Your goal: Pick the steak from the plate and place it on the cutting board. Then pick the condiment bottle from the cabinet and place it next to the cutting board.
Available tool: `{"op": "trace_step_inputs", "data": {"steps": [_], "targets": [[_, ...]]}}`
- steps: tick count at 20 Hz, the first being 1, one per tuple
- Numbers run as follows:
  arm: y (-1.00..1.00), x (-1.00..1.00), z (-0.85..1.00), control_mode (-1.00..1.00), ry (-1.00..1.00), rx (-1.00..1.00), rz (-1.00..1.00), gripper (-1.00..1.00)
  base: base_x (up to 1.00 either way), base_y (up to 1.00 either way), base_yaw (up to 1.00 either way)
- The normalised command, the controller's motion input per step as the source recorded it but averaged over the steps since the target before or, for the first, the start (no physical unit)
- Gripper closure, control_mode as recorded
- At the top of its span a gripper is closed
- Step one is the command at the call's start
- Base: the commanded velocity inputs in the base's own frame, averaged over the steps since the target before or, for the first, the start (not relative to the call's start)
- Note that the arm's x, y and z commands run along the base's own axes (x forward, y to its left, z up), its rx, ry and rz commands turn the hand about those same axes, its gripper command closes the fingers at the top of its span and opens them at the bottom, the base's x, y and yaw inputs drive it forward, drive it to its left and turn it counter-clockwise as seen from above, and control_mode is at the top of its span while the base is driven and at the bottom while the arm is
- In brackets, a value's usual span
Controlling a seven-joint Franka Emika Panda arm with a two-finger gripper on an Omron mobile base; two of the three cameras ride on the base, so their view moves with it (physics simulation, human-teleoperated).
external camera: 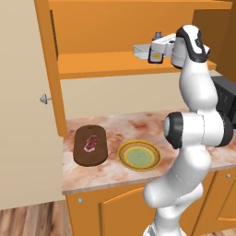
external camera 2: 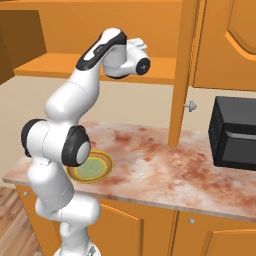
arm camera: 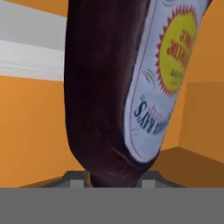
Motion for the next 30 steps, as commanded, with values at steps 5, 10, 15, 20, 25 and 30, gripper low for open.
{"op": "trace_step_inputs", "data": {"steps": [5,10,15,20,25,30], "targets": [[-0.02,-0.18,0.0,-1.0,0.0,0.0,0.04,1.0,0.0,0.0,0.0],[0.0,-0.25,0.0,-1.0,0.0,0.0,0.02,1.0,0.0,0.0,0.0],[0.14,-0.32,0.0,-1.0,-0.01,0.0,0.0,1.0,0.0,0.0,0.0],[0.24,-0.49,0.0,-1.0,-0.06,0.0,0.0,1.0,0.0,0.0,0.0],[0.22,-0.57,0.0,-1.0,-0.06,0.0,-0.01,1.0,0.0,0.0,0.0],[0.16,-0.61,0.02,-1.0,-0.03,0.0,-0.02,1.0,0.0,0.0,0.0]]}}
